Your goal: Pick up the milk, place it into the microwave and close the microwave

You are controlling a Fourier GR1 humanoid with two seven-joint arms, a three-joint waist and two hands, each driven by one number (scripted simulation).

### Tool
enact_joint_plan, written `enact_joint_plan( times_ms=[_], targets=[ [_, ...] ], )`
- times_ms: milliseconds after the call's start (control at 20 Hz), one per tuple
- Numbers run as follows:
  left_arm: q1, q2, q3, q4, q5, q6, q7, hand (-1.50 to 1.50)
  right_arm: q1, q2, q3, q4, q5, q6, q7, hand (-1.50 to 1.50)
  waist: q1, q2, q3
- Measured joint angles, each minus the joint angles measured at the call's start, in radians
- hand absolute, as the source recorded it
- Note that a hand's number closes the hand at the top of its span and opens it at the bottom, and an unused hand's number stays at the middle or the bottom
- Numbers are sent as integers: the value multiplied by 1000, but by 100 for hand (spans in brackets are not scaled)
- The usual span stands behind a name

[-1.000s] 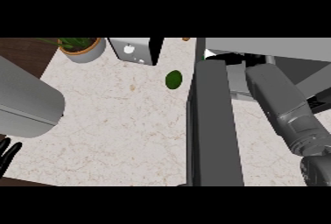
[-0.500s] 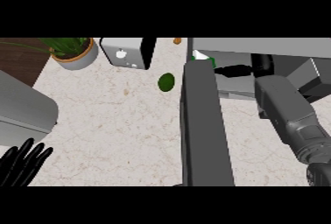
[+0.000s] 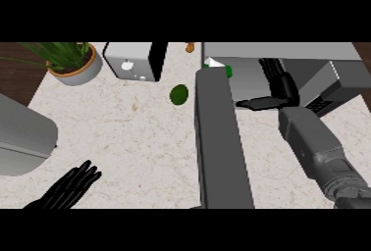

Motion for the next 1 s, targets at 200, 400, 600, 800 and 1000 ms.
enact_joint_plan(
  times_ms=[200,400,600,800,1000],
  targets=[
    [-59,-28,-24,73,-116,6,-48,-150,74,33,6,-21,-15,79,-35,-150,-21,-9,-1],
    [-98,-49,-77,128,-211,41,-84,150,170,76,37,-56,-8,103,-67,-150,-38,-17,-2],
    [-158,-62,-107,191,-264,82,-103,150,284,109,76,-103,9,76,-92,-150,-58,-23,-3],
    [-201,-65,-151,250,-334,136,-142,150,405,102,106,-168,17,74,-104,-150,-72,-27,-4],
    [-249,-67,-176,315,-395,171,-152,150,535,81,123,-264,7,86,-108,-150,-83,-29,-5]
  ],
)
